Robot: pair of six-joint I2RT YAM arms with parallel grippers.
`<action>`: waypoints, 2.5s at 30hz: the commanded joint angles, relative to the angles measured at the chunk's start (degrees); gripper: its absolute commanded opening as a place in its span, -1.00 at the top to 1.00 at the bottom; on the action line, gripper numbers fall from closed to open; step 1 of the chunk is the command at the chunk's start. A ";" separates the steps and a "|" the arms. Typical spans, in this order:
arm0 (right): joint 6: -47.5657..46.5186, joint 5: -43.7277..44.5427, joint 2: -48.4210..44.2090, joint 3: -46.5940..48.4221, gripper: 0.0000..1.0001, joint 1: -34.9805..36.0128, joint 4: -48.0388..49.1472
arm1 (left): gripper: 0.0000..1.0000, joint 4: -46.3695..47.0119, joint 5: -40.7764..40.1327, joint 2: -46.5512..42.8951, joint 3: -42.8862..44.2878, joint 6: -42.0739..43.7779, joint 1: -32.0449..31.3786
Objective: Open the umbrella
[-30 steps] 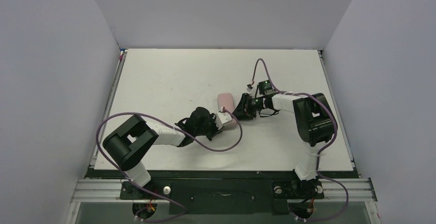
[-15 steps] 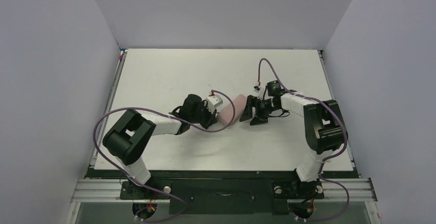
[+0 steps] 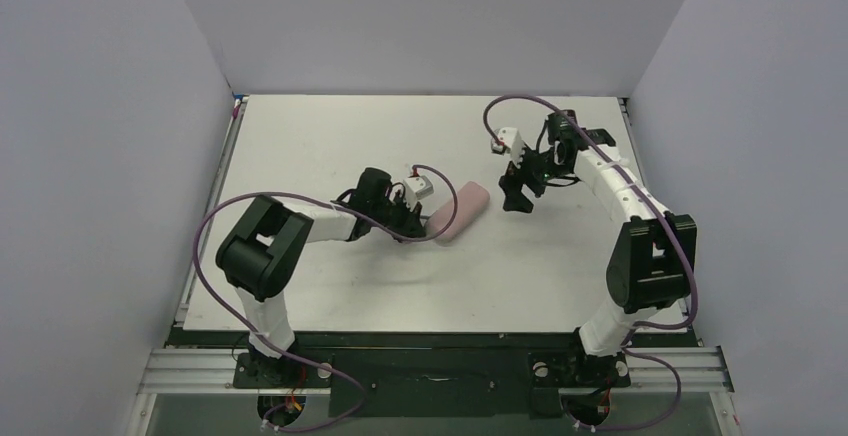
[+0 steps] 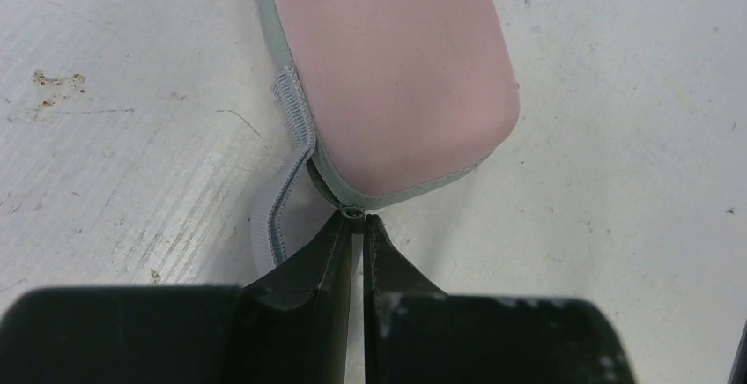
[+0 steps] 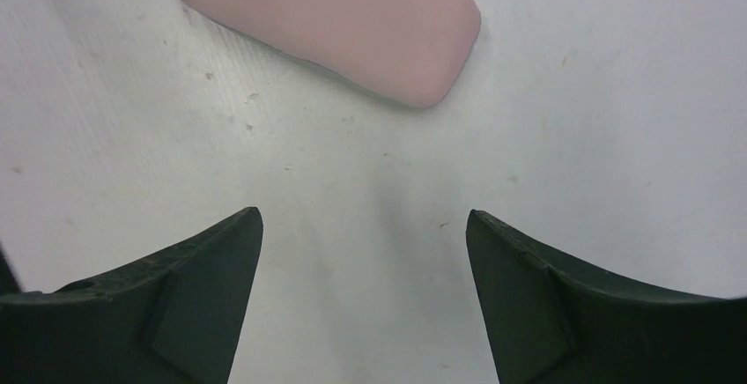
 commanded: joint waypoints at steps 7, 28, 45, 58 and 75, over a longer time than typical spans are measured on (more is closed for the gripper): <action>-48.65 -4.31 2.33 -2.00 -0.72 6.63 3.09 | 1.00 -5.33 6.90 2.62 5.94 6.46 3.16; -63.22 3.56 22.43 12.71 -0.71 11.31 -3.59 | 1.00 -5.48 10.13 4.77 8.49 8.25 5.57; -47.53 10.36 19.67 7.31 0.34 11.58 1.64 | 1.00 7.65 7.58 -1.24 -2.84 0.28 2.62; -39.81 11.62 19.27 8.05 0.59 11.49 3.57 | 1.00 19.36 4.92 -3.42 -10.29 -15.20 -2.23; -22.95 15.72 13.39 4.93 0.72 16.09 8.12 | 1.00 30.14 0.62 -3.04 -14.78 -27.52 0.56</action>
